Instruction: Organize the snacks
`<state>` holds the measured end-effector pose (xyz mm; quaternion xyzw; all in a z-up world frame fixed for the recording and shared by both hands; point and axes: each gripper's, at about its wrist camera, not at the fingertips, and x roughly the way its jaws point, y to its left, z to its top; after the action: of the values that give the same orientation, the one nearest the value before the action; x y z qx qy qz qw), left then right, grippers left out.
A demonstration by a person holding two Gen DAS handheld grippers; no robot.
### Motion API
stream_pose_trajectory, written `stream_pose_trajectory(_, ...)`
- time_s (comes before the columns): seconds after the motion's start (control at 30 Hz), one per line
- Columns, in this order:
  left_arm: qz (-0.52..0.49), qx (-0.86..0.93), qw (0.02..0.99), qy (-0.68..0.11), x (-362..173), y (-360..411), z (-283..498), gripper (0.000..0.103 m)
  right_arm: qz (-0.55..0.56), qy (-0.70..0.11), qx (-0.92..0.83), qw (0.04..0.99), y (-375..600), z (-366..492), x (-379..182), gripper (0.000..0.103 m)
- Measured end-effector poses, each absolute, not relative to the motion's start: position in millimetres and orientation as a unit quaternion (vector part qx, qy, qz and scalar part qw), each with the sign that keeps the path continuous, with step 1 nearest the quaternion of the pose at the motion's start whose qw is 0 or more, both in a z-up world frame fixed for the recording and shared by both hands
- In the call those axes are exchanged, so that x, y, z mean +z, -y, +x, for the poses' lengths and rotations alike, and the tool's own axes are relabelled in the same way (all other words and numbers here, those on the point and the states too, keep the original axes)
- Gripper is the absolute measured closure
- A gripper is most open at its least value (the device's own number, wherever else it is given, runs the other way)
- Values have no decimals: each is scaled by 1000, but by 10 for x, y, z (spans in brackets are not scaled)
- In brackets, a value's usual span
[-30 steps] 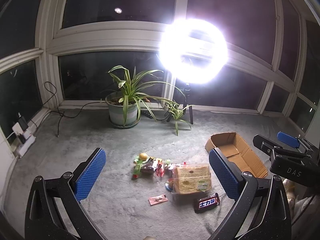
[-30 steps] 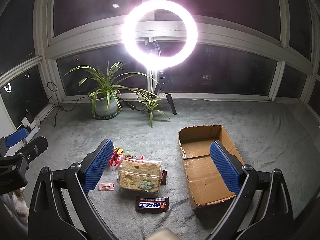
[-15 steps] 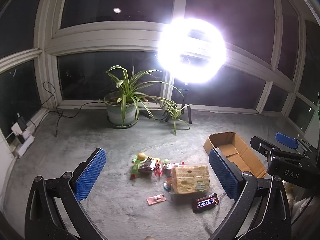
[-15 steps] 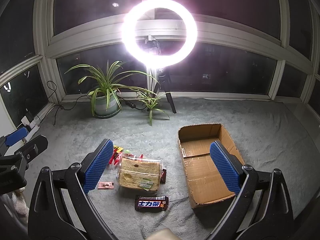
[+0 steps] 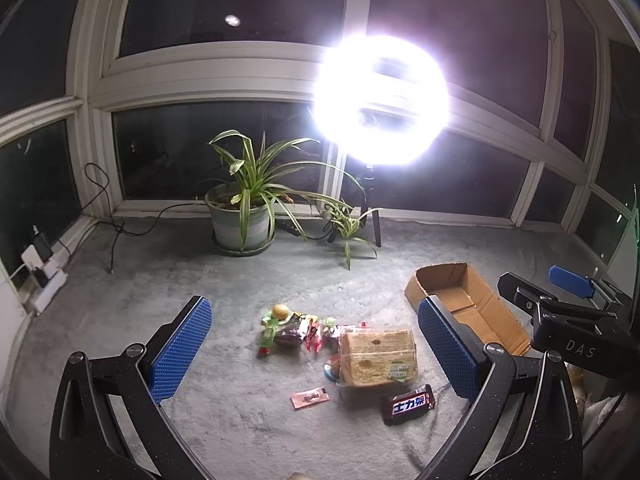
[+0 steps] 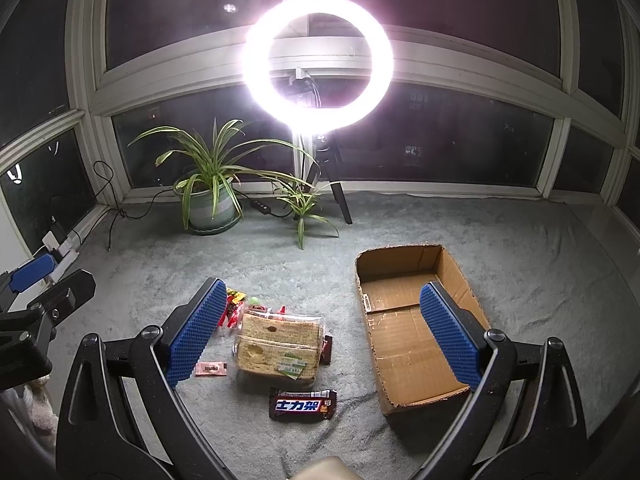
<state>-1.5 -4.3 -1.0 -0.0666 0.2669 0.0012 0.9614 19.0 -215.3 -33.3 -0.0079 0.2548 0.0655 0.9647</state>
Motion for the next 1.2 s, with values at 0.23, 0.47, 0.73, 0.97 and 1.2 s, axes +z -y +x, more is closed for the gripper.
stream_pose_trajectory(0.23, -66, 1, 961, -267, -12, 61, -17, 1, -10, -263, 67, 963, 2156, 205, -378, 4)
stream_pose_trajectory(0.47, -66, 1, 960, -272, -38, 70, 17, 1, -11, -264, 68, 962, 2155, 216, -396, 4)
stream_pose_trajectory(0.73, -66, 4, 958, -278, -89, 39, 72, 1, -12, -277, 84, 957, 2146, 338, -445, 4)
stream_pose_trajectory(0.97, -71, 24, 954, -291, -207, -95, 106, 1, -17, -268, 116, 956, 2209, 521, -532, 4)
stream_pose_trajectory(1.2, -78, 46, 947, -310, -377, -284, 97, 6, 7, -348, 190, 918, 2192, 1027, -763, 35)
